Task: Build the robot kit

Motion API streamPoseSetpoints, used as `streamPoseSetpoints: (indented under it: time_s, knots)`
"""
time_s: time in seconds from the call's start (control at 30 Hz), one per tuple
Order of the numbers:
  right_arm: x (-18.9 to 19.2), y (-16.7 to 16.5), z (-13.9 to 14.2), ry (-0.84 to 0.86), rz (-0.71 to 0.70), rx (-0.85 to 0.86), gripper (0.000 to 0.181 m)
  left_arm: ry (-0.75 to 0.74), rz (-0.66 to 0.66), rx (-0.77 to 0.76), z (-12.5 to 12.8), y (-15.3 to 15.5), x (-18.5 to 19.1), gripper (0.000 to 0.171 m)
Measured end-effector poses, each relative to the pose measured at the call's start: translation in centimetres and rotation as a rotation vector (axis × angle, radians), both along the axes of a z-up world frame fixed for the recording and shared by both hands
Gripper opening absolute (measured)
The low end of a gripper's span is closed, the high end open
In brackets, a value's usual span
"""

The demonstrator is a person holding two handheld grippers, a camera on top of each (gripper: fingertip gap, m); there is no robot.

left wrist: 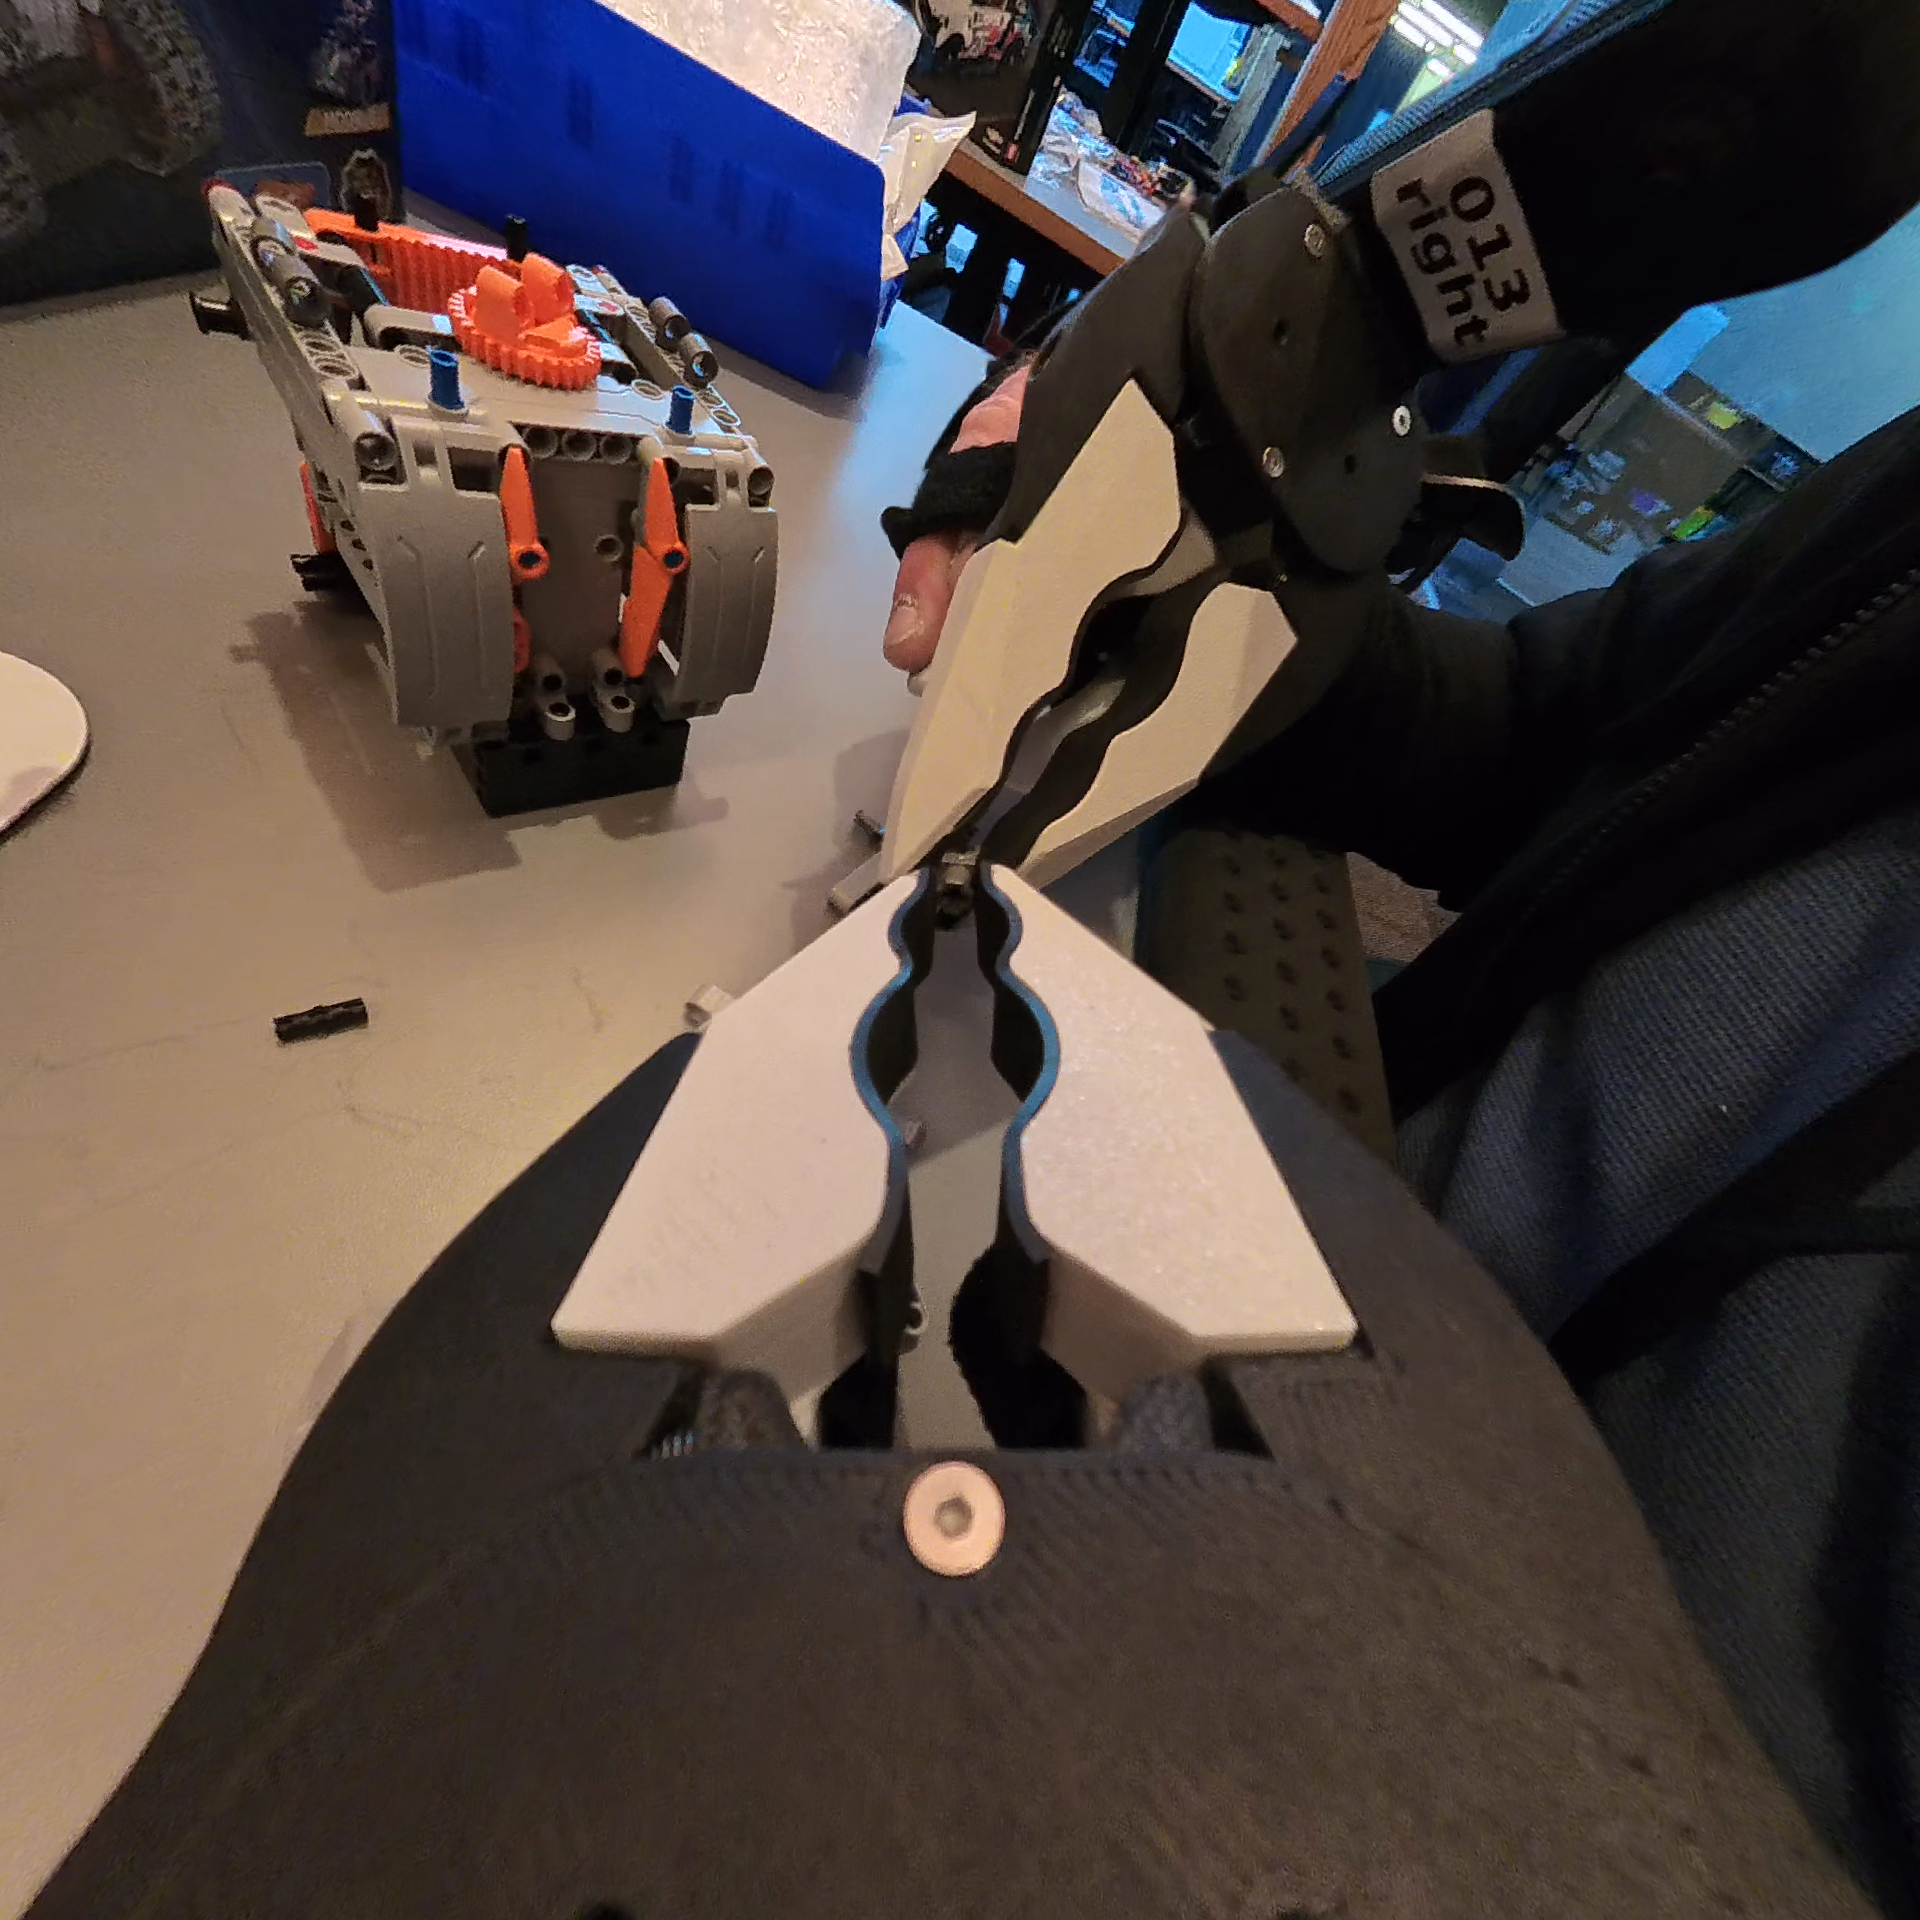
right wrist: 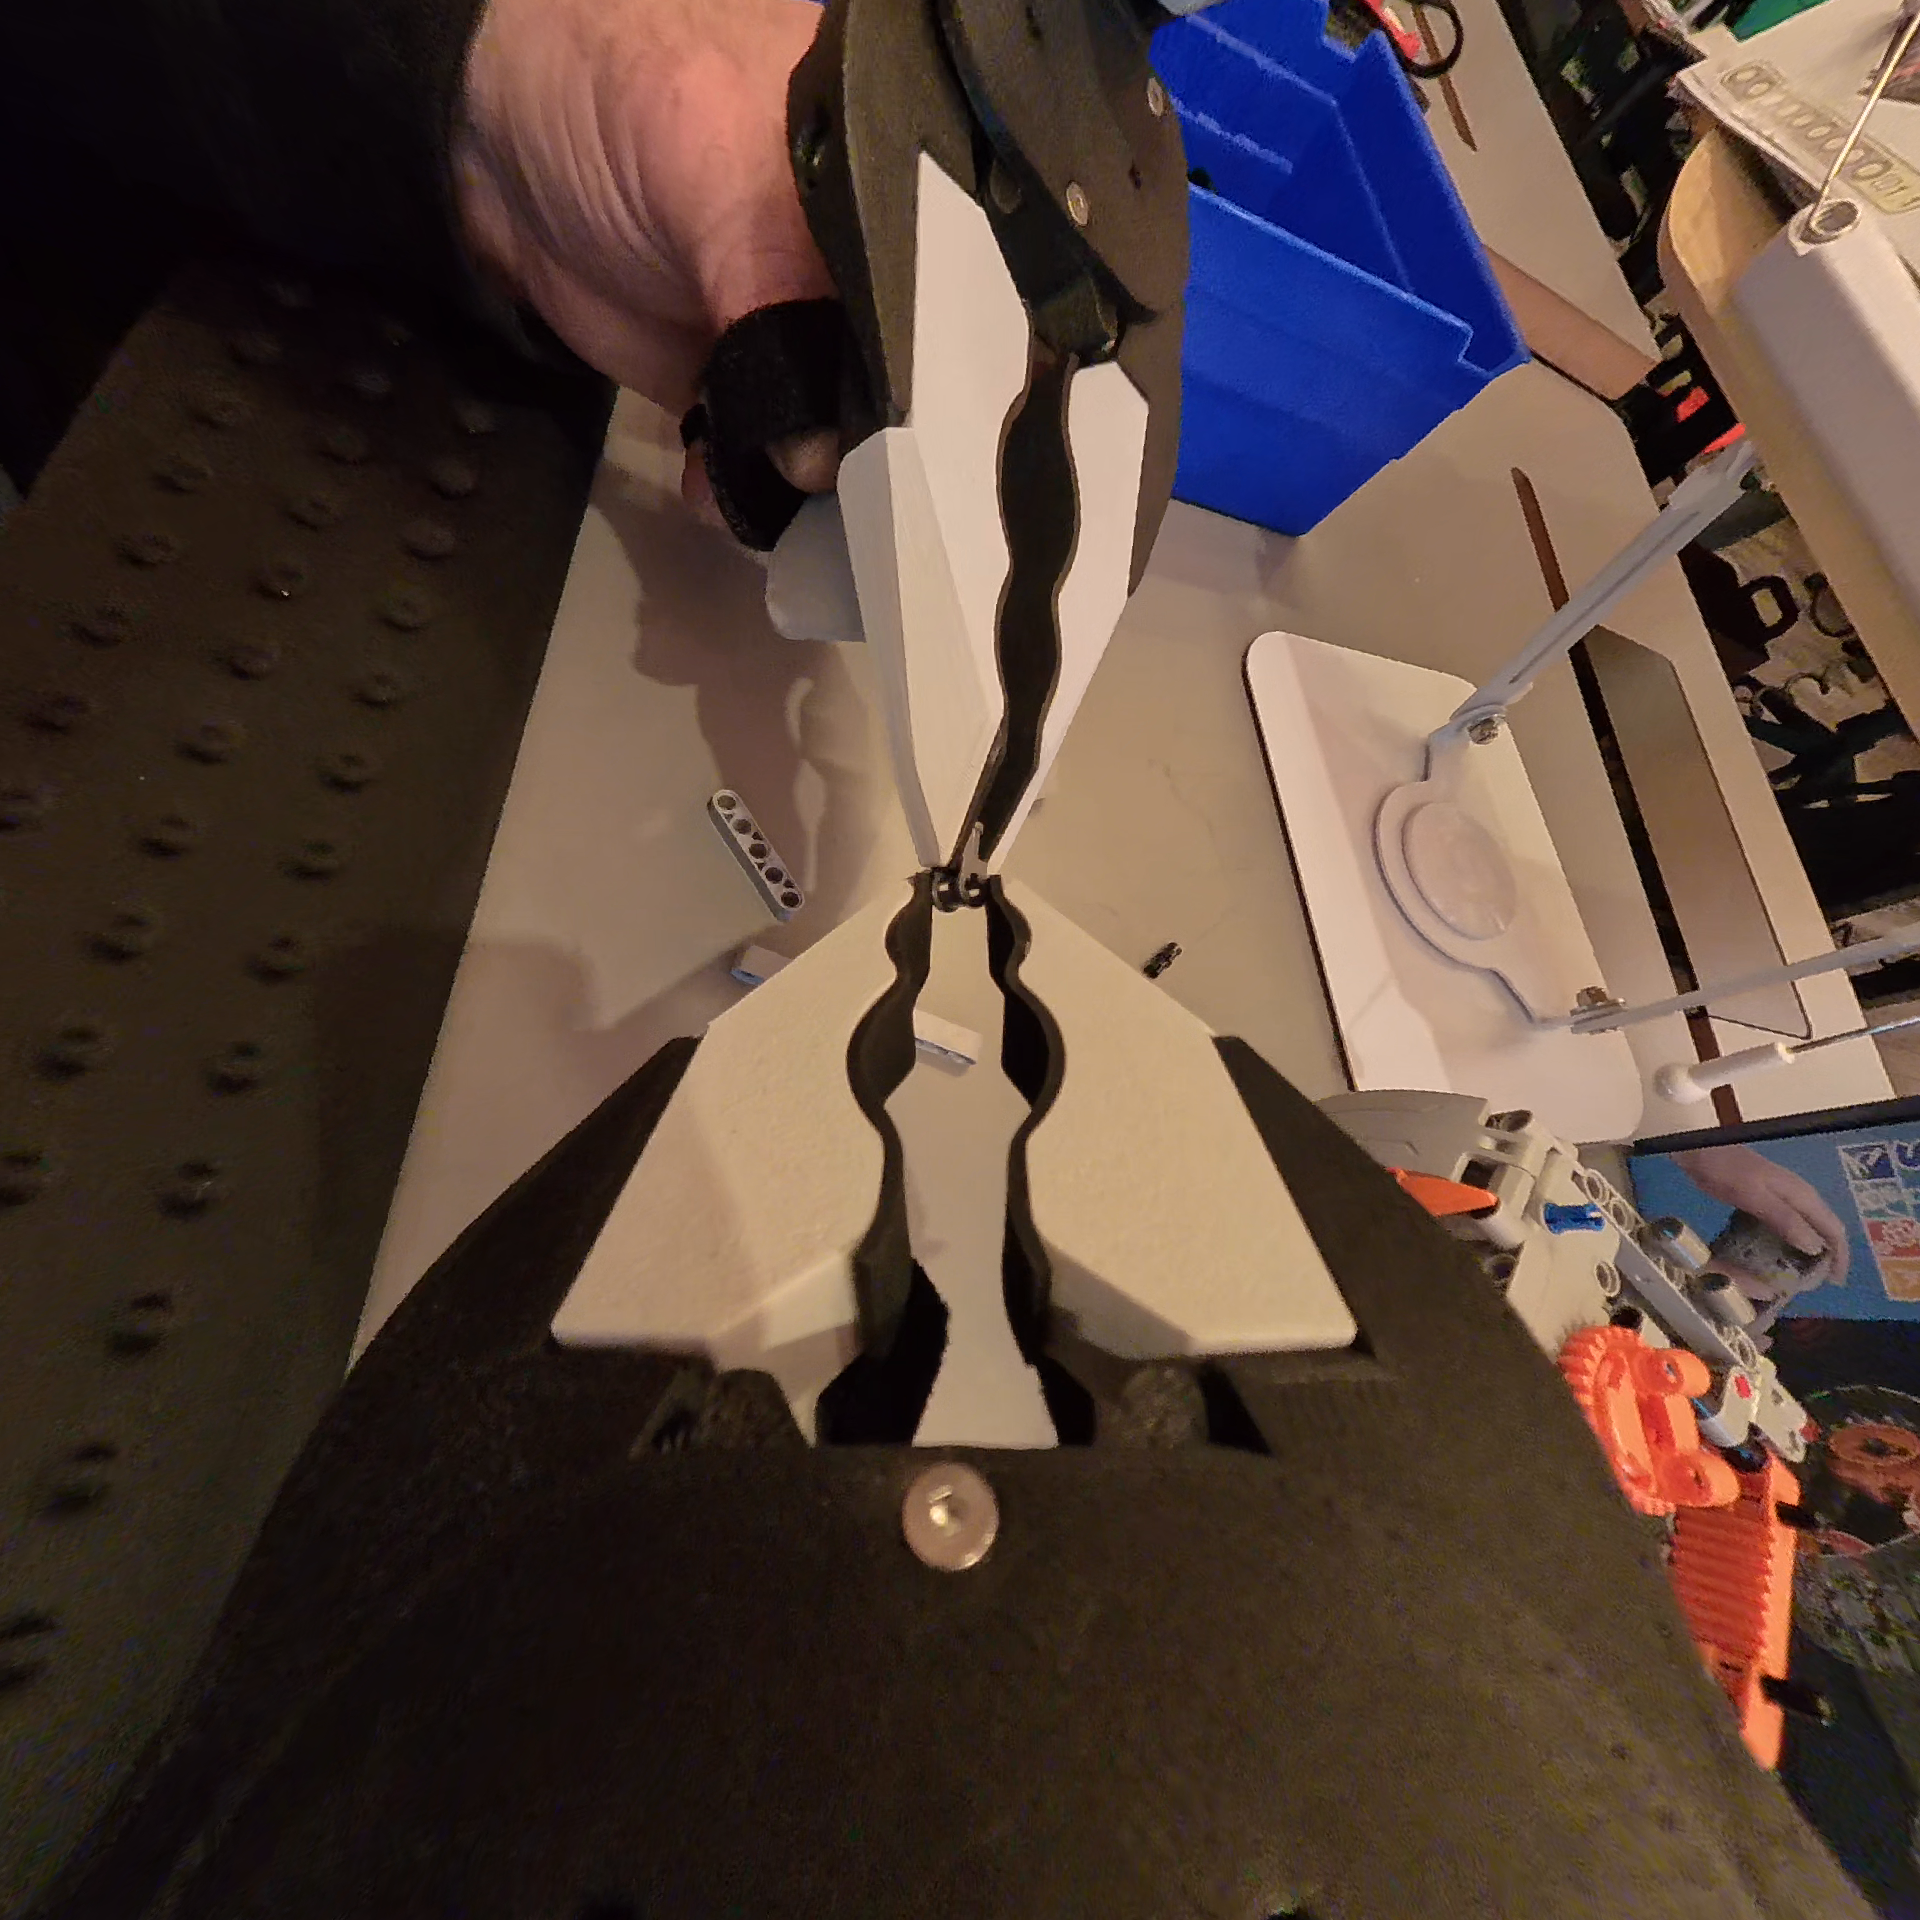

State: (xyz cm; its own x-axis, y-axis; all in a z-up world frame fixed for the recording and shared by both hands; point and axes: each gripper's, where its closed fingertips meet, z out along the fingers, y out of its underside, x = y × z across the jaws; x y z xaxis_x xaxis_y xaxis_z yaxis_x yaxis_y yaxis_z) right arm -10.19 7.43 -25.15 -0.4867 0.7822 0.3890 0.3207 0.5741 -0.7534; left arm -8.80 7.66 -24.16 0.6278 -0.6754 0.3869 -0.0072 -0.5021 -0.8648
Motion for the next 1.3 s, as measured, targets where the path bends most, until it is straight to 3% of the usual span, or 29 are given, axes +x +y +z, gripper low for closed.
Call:
streamPoseSetpoints:
  time_s: [0.27, 0.53, 0.77, 1.07, 1.17, 1.3]
  knots:
    - [-0.3, 0.9, -0.5, -0.032, -0.046, -0.080, 0.013, 0.081, 0.081, 0.023, -0.4, 0.6, -1.4, 0.004]
    - [-0.3, 2.5, -0.8, -0.052, -0.108, -0.107, 0.008, 0.369, 0.151, -0.133, -6.1, 1.1, -3.3, 0.005]
    - [-0.2, 2.5, -1.0, -0.065, -0.107, -0.112, 0.006, 0.490, 0.106, -0.211, -8.8, 0.3, -2.9, 0.005]
    - [-0.1, 3.2, -0.6, -0.045, -0.129, -0.120, 0.005, 0.497, 0.113, -0.194, -8.2, -0.2, -3.0, 0.018]
    - [0.0, 4.1, 0.9, 0.014, -0.160, -0.177, 0.004, 0.515, 0.140, -0.109, -5.8, -0.5, -3.2, 0.015]
    - [0.7, 6.3, 4.2, 0.157, -0.214, -0.329, 0.000, 0.492, 0.134, 0.061, -0.3, -2.0, -2.3, 0.004]
